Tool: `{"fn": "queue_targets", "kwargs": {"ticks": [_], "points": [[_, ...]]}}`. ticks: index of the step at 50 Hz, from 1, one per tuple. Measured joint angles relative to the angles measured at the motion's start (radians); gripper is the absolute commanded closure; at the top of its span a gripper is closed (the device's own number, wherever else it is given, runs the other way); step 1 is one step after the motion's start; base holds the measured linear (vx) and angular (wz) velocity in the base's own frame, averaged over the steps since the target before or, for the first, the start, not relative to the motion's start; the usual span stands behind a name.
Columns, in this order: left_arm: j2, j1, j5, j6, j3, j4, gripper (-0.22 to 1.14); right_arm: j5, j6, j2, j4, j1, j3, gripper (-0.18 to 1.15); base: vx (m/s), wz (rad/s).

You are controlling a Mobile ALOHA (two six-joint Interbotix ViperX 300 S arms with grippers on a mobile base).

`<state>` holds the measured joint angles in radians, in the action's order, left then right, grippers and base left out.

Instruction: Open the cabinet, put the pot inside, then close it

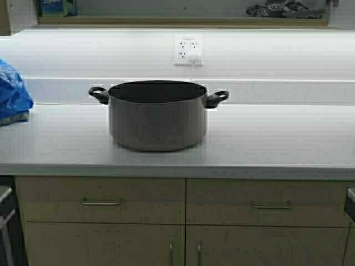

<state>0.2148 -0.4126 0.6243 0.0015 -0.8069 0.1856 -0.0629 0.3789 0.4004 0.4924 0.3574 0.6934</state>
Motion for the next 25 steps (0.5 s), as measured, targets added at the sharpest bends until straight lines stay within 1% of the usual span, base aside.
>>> {"fn": "queue_targets", "kwargs": {"ticks": [3, 5, 7, 10, 13, 17, 21, 25], "points": [[0.029, -0.025, 0.061, -0.049, -0.057, 0.0, 0.12, 0.018, -0.054, 0.008, 0.021, 0.055, 0.021, 0.03, 0.0, 0.0], [0.049, -0.037, 0.11, -0.098, -0.101, 0.002, 0.07, 0.043, -0.092, 0.009, 0.031, 0.097, 0.041, 0.03, 0.0, 0.0], [0.066, -0.046, 0.155, -0.146, -0.15, 0.0, 0.04, 0.081, -0.123, 0.009, 0.037, 0.14, 0.064, 0.03, 0.0, 0.0], [0.084, -0.055, 0.222, -0.224, -0.222, 0.002, 0.04, 0.184, -0.166, 0.003, 0.038, 0.212, 0.123, 0.03, 0.0, 0.0], [0.094, -0.055, 0.302, -0.307, -0.302, 0.0, 0.04, 0.302, -0.218, -0.009, 0.043, 0.268, 0.19, 0.03, 0.0, 0.0], [0.087, -0.055, 0.431, -0.403, -0.413, 0.003, 0.04, 0.515, -0.324, -0.041, 0.048, 0.35, 0.298, 0.03, 0.0, 0.01], [0.054, -0.057, 0.56, -0.468, -0.502, 0.02, 0.04, 0.759, -0.509, -0.11, 0.043, 0.44, 0.41, 0.03, 0.0, 0.06], [-0.012, -0.057, 0.675, -0.514, -0.558, 0.046, 0.04, 0.983, -0.706, -0.206, 0.018, 0.466, 0.492, 0.03, 0.0, 0.11]]}}
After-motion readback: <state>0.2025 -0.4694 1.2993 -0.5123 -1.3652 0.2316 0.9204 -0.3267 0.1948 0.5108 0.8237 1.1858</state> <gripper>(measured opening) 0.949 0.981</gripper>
